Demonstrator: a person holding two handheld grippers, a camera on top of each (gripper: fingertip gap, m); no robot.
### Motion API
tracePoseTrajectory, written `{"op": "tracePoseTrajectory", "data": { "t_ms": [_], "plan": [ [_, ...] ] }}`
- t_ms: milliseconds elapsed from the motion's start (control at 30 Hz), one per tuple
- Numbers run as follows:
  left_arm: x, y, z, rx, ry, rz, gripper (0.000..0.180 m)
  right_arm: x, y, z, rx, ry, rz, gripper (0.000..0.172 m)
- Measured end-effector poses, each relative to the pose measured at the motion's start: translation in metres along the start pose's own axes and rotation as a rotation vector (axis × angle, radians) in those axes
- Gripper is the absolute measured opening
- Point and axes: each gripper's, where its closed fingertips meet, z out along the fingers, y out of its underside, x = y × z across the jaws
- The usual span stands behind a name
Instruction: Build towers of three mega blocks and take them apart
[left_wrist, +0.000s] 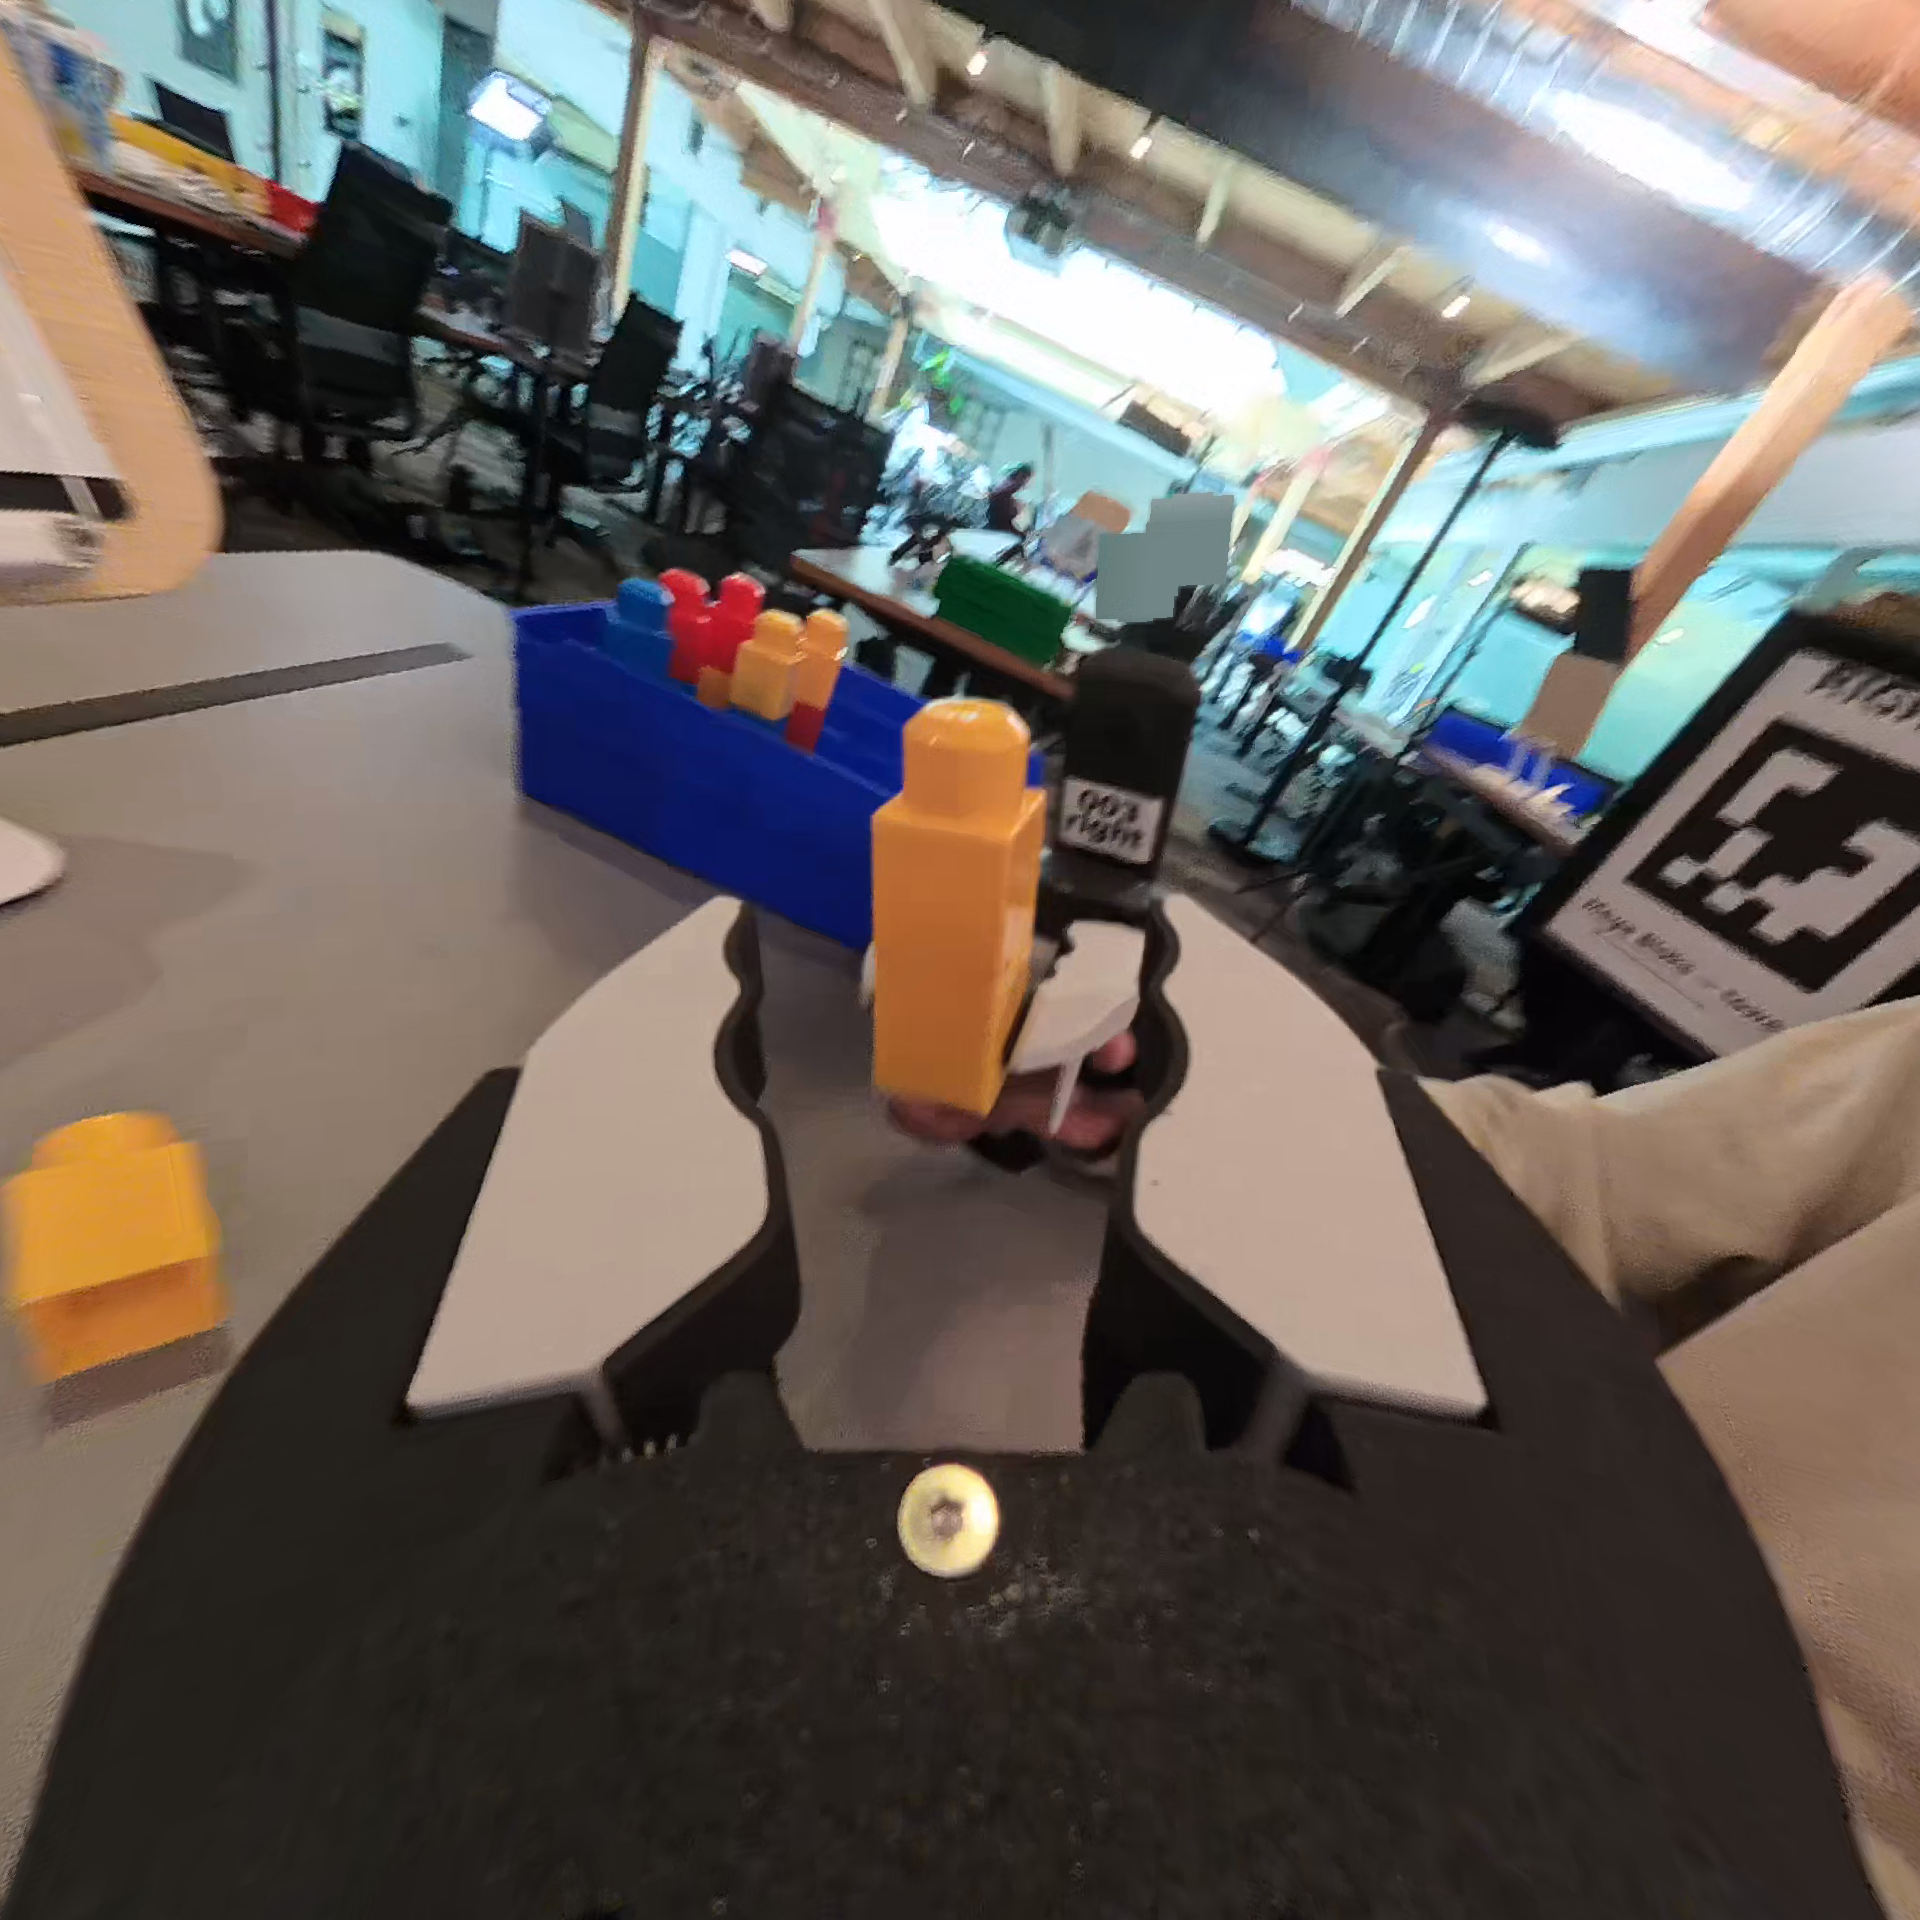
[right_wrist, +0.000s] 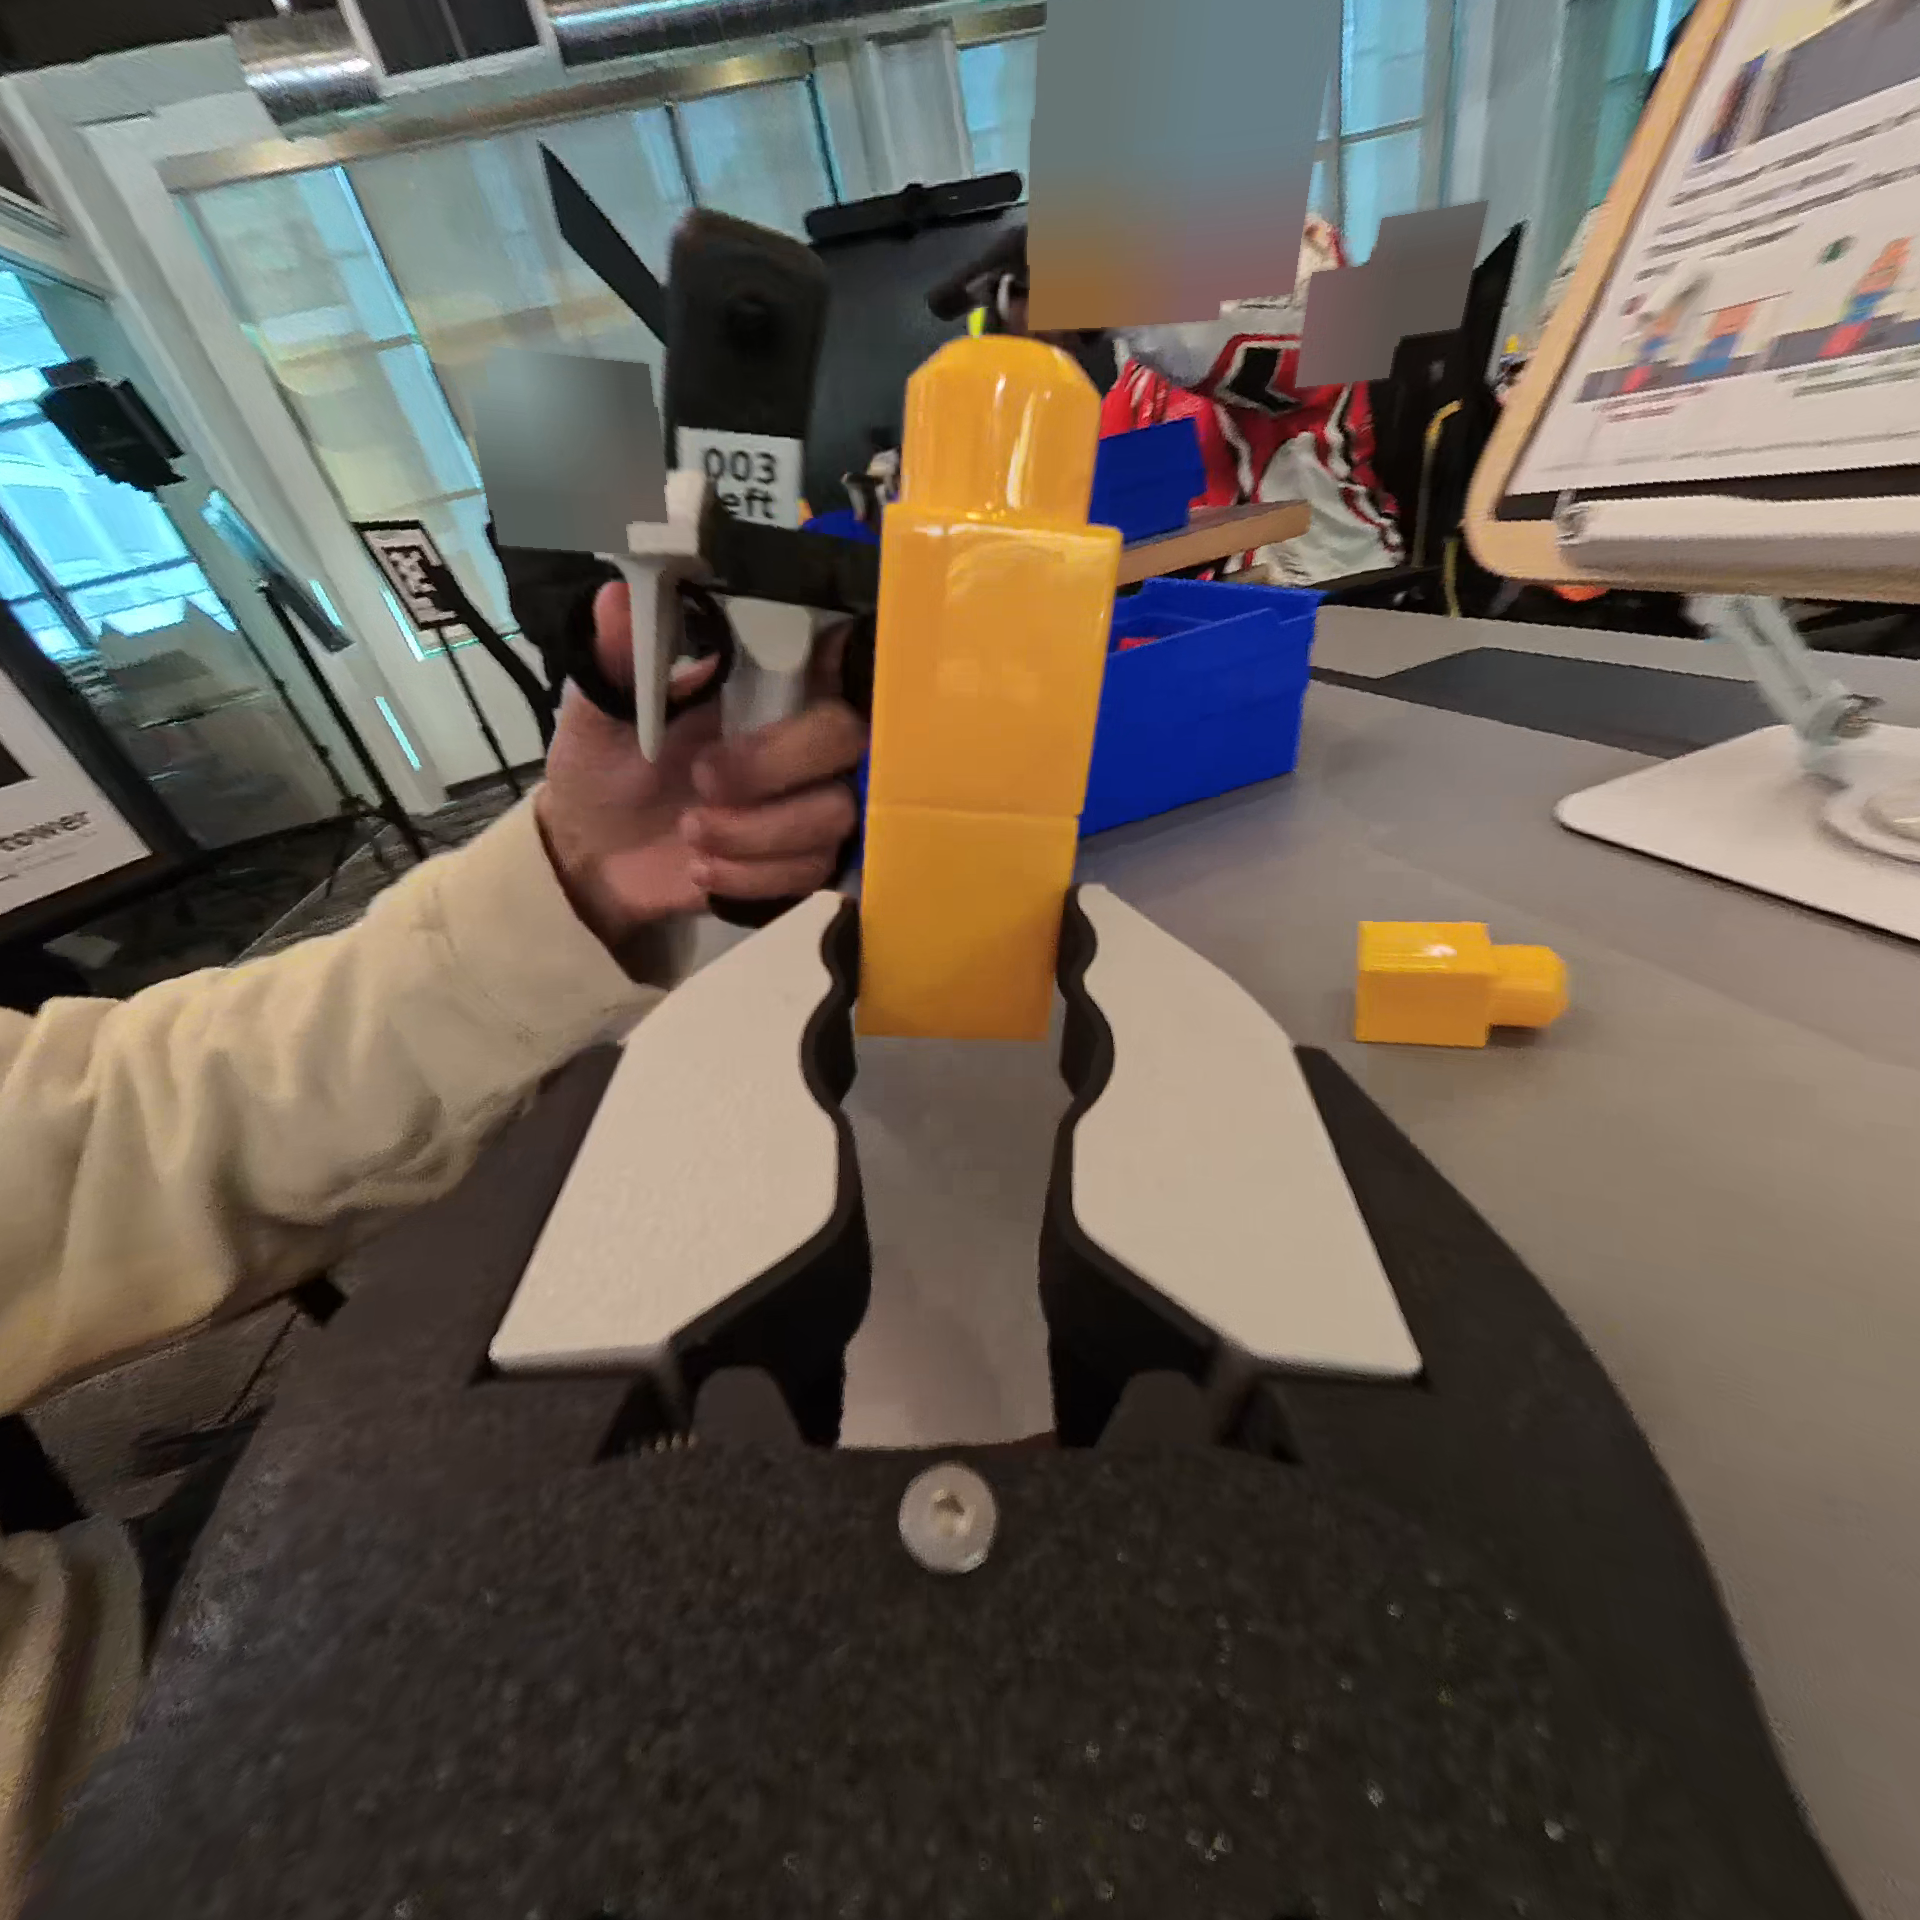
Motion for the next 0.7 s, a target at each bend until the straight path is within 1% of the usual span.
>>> {"op": "tracePoseTrajectory", "data": {
  "t_ms": [33,67,133,167,200,267,300,367,433,500,633,700],
  "plan": [
    [-0.008,0.003,-0.006,-0.047,-0.063,0.034,0.069,0.004,-0.002,-0.006,0.015,0.02,-0.001,0.037],
    [-0.024,0.011,-0.012,-0.13,-0.167,0.066,0.067,0.008,-0.003,-0.011,0.026,0.044,-0.007,0.037],
    [-0.068,0.033,-0.028,-0.359,-0.418,0.111,0.066,0.013,-0.004,-0.018,0.037,0.091,-0.036,0.037],
    [-0.089,0.042,-0.036,-0.472,-0.526,0.108,0.063,0.014,-0.004,-0.02,0.04,0.107,-0.048,0.037],
    [-0.105,0.047,-0.039,-0.551,-0.599,0.099,0.062,0.015,-0.004,-0.021,0.042,0.122,-0.057,0.037],
    [-0.134,0.057,-0.039,-0.697,-0.715,0.056,0.053,0.018,-0.004,-0.022,0.038,0.141,-0.069,0.037],
    [-0.148,0.061,-0.036,-0.76,-0.758,0.037,0.056,0.019,-0.003,-0.022,0.033,0.142,-0.066,0.037],
    [-0.171,0.068,-0.027,-0.872,-0.801,0.0,0.057,0.019,-0.003,-0.022,0.035,0.148,-0.063,0.037],
    [-0.186,0.077,-0.015,-0.937,-0.79,-0.06,0.057,0.02,-0.003,-0.023,0.033,0.152,-0.058,0.037],
    [-0.199,0.086,-0.01,-0.996,-0.8,-0.112,0.06,0.021,-0.002,-0.023,0.032,0.153,-0.048,0.037],
    [-0.211,0.098,-0.004,-1.045,-0.804,-0.137,0.048,0.019,-0.001,-0.025,0.032,0.151,-0.045,0.037],
    [-0.213,0.107,-0.008,-1.106,-0.809,-0.126,0.042,0.02,-0.001,-0.025,0.029,0.157,-0.042,0.037]
  ]
}}
